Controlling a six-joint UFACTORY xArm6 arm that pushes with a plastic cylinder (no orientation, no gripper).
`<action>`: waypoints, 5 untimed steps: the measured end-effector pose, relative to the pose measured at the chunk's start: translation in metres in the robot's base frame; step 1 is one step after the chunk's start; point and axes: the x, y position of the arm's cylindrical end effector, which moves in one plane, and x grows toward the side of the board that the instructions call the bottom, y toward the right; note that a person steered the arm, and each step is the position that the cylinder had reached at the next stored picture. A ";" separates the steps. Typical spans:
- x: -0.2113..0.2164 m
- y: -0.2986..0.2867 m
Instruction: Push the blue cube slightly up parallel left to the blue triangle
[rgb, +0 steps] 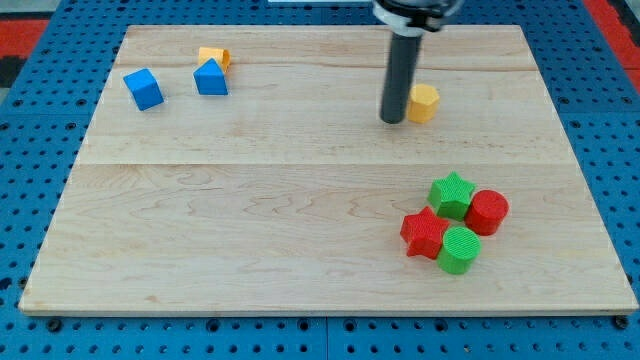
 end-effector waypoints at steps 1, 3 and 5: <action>-0.027 0.009; 0.009 0.072; 0.040 -0.126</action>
